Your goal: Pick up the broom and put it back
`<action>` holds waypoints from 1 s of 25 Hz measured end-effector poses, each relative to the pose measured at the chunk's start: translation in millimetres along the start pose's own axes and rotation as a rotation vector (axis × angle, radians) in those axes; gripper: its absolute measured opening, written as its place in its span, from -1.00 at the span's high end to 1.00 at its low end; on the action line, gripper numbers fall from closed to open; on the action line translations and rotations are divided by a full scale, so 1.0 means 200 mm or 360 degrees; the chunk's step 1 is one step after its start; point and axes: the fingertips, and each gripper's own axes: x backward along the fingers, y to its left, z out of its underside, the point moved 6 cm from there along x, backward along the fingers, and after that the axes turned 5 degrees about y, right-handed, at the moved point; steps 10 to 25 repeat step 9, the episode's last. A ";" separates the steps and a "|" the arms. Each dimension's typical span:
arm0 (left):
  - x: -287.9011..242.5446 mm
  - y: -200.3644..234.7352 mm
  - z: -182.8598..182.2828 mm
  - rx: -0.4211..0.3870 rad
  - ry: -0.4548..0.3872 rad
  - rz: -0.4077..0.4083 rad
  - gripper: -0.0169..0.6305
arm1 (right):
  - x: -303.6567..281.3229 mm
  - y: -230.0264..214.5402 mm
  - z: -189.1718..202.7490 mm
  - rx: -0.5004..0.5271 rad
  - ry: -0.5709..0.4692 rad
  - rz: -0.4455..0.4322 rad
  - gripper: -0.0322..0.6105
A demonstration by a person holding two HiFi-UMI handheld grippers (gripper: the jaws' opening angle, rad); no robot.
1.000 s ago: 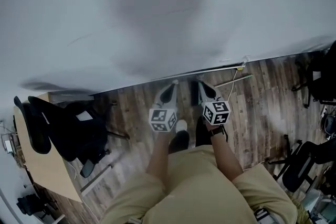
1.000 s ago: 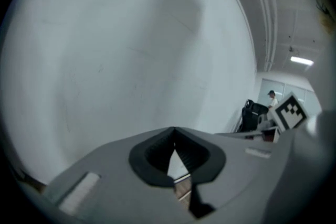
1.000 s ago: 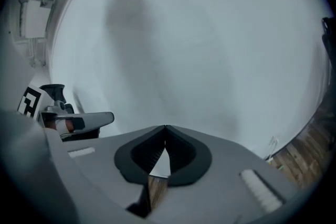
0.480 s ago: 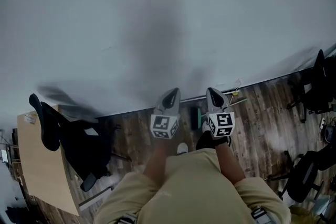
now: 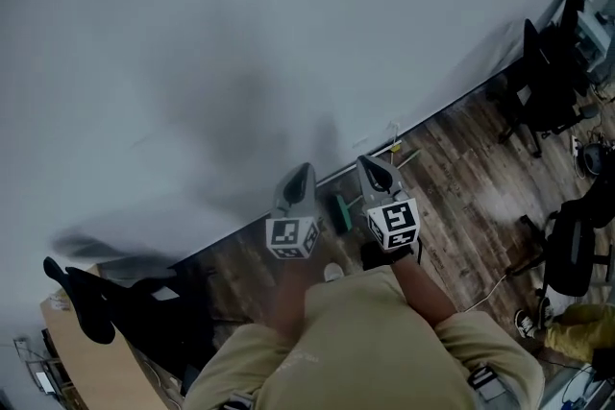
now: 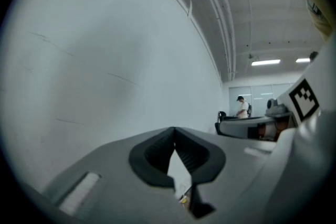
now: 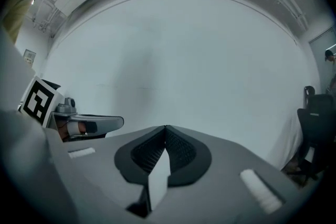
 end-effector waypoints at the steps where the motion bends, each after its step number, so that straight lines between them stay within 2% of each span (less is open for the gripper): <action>1: -0.06 -0.04 0.00 -0.0003 0.0008 0.0027 0.94 | 0.02 -0.06 0.02 -0.0014 0.0008 0.0025 0.89; 9: -0.66 -0.46 0.07 -0.0048 0.0105 0.0224 0.94 | 0.12 -0.74 0.14 -0.0073 0.0074 0.0205 0.89; 25: -0.66 -0.46 0.07 -0.0048 0.0105 0.0224 0.94 | 0.12 -0.74 0.14 -0.0073 0.0074 0.0205 0.89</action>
